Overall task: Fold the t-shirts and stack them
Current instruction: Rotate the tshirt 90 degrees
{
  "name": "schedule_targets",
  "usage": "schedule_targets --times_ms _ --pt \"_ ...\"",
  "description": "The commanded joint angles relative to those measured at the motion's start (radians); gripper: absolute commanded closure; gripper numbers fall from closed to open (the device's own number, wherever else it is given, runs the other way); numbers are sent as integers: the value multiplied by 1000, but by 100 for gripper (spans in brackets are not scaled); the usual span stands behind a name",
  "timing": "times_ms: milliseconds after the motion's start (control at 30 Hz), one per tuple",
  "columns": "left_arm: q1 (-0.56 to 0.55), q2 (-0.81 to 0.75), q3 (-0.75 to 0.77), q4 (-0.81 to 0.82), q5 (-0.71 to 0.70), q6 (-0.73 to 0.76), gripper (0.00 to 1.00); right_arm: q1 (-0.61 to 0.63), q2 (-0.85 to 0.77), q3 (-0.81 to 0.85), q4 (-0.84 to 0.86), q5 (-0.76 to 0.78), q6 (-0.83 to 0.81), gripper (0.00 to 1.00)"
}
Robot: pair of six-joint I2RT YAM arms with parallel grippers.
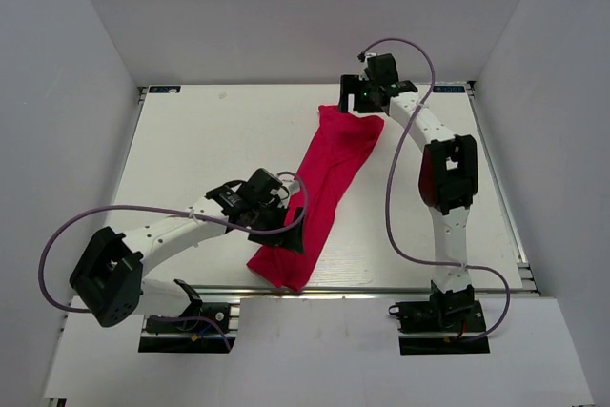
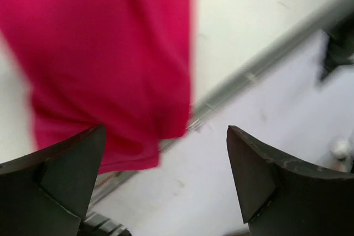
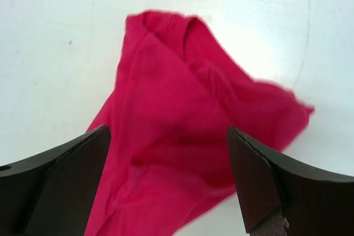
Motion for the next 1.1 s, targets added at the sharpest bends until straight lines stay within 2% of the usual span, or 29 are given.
schedule_targets --times_ms 0,100,167,300,433,567,667,700,867,967,1033,1067 --pt "17 17 49 -120 -338 -70 0 81 -122 -86 -88 141 17 10" --pt "26 28 101 -90 -506 -131 0 127 -174 -211 -120 228 103 10" --pt "26 37 138 -4 -549 -131 0 133 -194 -296 -116 224 181 10" --pt "64 101 231 16 -650 -151 0 132 -158 -315 -147 230 271 10" --pt "106 125 264 27 -651 -141 0 120 -90 -274 -143 238 265 10" --pt "146 125 301 27 -727 -132 0 87 46 -156 -188 177 204 10" --pt "179 125 336 45 -764 -109 0 58 115 2 -241 172 170 10" --pt "189 125 336 59 -764 -108 0 38 197 71 -269 169 166 10" --pt "242 155 360 136 -680 -61 0 -66 344 274 -254 114 153 10" --pt "268 221 394 116 -671 -52 0 -97 339 314 -159 -19 5 10" --pt "279 243 394 107 -643 -42 0 -83 247 279 -84 -38 -72 10" --pt "279 243 382 107 -629 -42 0 -66 215 235 -49 -19 -178 10"
